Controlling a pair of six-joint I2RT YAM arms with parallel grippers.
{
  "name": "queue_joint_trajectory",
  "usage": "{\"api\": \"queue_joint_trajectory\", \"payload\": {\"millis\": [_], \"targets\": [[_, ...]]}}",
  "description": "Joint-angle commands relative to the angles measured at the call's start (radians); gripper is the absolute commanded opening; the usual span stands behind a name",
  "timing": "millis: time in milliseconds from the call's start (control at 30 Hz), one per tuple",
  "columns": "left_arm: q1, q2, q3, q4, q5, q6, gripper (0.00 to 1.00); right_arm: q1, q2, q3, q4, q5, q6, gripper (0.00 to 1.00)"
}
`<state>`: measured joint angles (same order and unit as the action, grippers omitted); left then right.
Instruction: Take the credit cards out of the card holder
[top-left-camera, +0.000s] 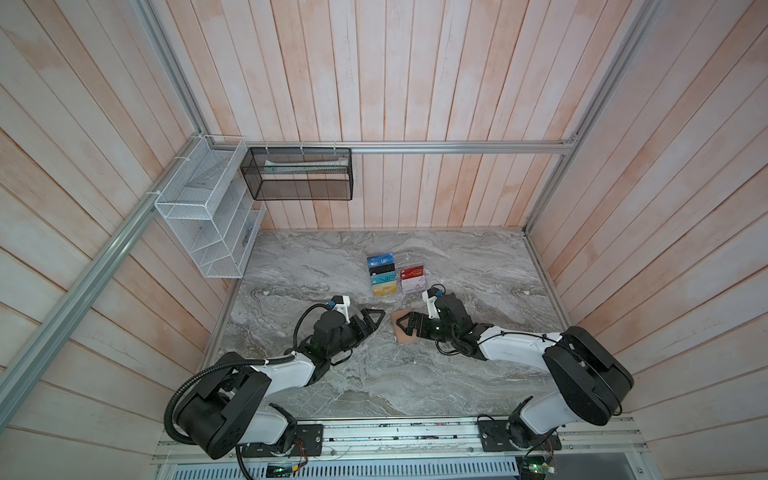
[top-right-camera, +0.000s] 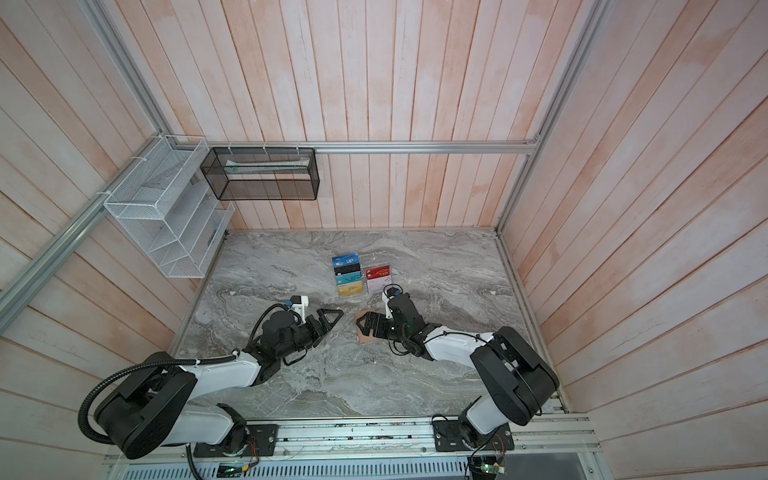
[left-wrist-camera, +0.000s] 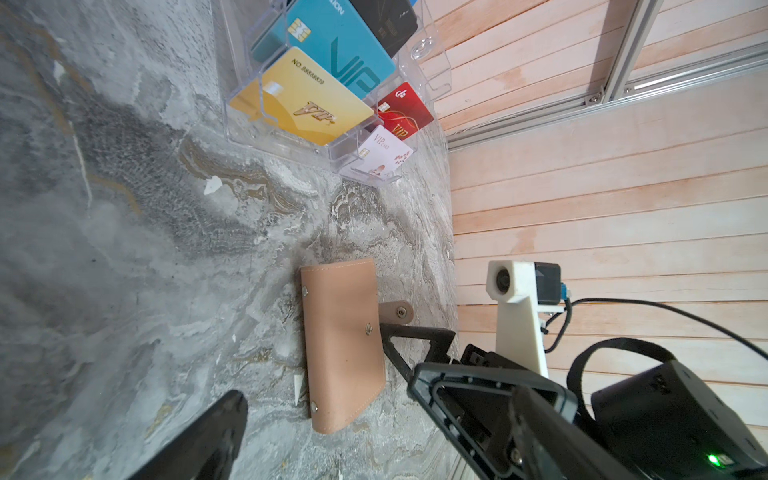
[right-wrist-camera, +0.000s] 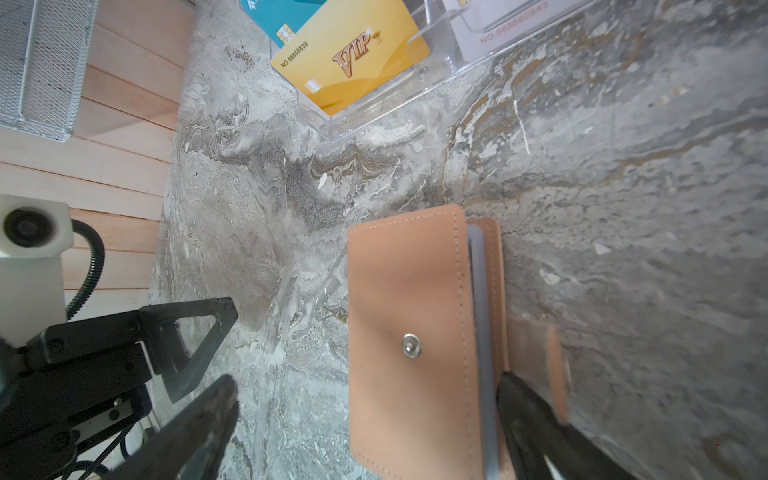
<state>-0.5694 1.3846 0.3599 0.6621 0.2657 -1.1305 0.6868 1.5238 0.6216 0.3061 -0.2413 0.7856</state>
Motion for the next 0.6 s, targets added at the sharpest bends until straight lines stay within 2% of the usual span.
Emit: {"api": "queue_joint_trajectory", "payload": {"millis": [0,567], "targets": [[0.005,-0.002,0.001,0.018,0.008,-0.004,1.00,0.014,-0.010,0.020,-0.022,-0.006,0.003,0.98],[0.018,-0.048,-0.024,0.001,0.007,-0.003,1.00,0.061,0.010,0.071,-0.040,0.012,0.009,0.98]]}}
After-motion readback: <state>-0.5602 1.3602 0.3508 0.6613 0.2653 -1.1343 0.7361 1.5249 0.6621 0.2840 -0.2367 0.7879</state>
